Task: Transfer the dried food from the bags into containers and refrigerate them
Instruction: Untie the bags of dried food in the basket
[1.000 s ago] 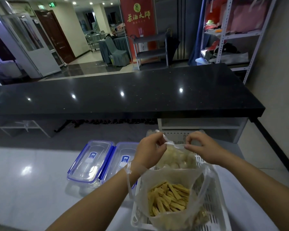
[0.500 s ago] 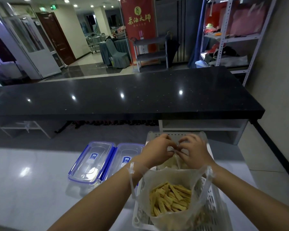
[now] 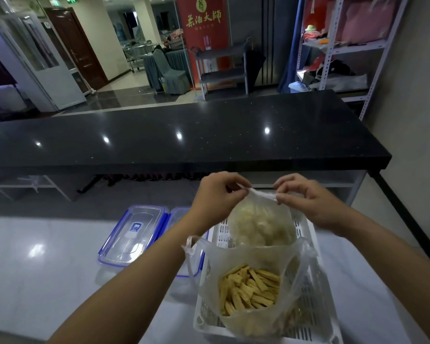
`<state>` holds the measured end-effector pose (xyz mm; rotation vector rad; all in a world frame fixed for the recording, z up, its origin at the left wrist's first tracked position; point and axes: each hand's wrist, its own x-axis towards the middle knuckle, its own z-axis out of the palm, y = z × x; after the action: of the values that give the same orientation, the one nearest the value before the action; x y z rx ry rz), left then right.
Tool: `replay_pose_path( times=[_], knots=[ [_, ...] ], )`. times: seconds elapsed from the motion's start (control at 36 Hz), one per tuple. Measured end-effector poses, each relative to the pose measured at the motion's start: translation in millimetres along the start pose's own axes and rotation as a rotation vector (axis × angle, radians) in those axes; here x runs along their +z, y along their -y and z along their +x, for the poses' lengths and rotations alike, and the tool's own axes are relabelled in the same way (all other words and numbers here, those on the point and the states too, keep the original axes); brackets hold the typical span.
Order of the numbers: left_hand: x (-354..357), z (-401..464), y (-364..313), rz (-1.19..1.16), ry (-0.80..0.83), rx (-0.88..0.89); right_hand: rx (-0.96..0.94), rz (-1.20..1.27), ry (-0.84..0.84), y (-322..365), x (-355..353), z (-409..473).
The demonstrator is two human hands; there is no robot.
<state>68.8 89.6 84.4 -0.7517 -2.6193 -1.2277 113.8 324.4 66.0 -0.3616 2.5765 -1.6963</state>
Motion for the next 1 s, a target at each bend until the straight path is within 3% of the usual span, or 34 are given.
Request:
replay_pose_path(
  times=[0.17, 0.28, 0.36, 0.5, 0.61, 0.69, 0.75, 0.81, 0.92, 1.0],
  knots=[
    [7, -16, 42, -0.126, -0.114, -0.451, 0.130, -0.315, 0.068, -36, 1, -13],
    [13, -30, 49, -0.207, -0.091, -0.437, 0.193, -0.220, 0.127, -49, 10, -24],
    [9, -27, 41, -0.245, -0.106, -0.384, 0.130, -0.199, 0.120, -35, 16, -25],
    [-15, -8, 16, -0.349, -0.134, -0.357, -0.056, -0.180, -0.194, 4, 11, -17],
    [-36, 1, 0, -0.688, 0.058, -0.400, -0.165, -0.294, -0.374, 27, -7, -13],
    [-46, -2, -5, -0.956, 0.121, -0.402, -0.230, -0.457, -0.626, 29, -15, -11],
    [-49, -6, -4, -1.066, 0.117, -0.384, -0.158, -0.287, -0.698, 25, -14, -13],
    [-49, -10, -1, -1.176, 0.154, -0.379, -0.022, 0.046, -0.674, 23, -12, -13],
    [-43, -14, 3, -1.298, 0.252, -0.390, 0.228, 0.543, -0.533, 24, -14, -7],
    [-39, -12, -2, -1.328, 0.251, -0.406, 0.265, 0.732, -0.441, 30, -18, -2]
  ],
)
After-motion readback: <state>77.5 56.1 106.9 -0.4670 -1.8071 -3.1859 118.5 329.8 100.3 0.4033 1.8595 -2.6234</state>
